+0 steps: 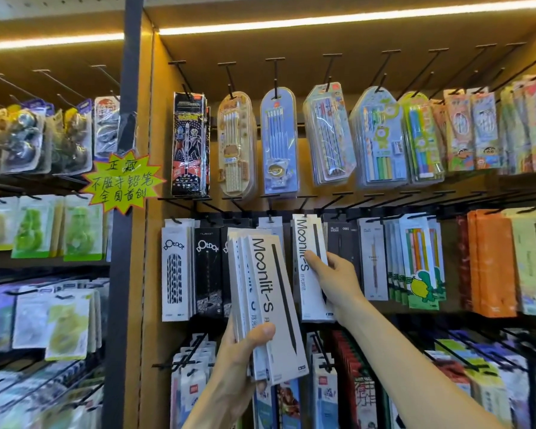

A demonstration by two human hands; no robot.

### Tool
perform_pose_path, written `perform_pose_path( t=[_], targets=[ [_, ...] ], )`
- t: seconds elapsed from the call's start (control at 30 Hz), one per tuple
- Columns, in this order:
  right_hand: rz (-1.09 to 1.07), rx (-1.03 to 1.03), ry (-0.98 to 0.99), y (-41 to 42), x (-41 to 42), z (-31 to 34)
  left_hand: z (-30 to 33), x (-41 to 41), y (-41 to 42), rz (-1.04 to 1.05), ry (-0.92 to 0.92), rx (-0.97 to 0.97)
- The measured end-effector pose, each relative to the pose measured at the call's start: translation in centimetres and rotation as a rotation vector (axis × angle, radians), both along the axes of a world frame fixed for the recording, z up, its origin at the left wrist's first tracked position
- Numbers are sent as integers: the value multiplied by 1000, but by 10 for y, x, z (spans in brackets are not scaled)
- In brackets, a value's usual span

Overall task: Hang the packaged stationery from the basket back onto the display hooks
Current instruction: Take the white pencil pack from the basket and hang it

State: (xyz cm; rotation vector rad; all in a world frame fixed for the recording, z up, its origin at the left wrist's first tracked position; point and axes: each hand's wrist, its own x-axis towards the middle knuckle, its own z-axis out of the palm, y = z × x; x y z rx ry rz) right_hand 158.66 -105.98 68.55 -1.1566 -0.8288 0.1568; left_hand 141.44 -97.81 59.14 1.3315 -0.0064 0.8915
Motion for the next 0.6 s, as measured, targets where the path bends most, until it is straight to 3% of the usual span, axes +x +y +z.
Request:
perform_pose_path(
  t=[0.3,0.47,0.6],
  targets=[
    [4,-180,361,34,24,6,12,7,-4,-60,51,6],
    [-298,-373,69,9,-2,-28,11,10,-5,-86,67,34],
    [-278,-187,-9,-18,-33,-47,11,18,-9,-70,69,31]
  ],
)
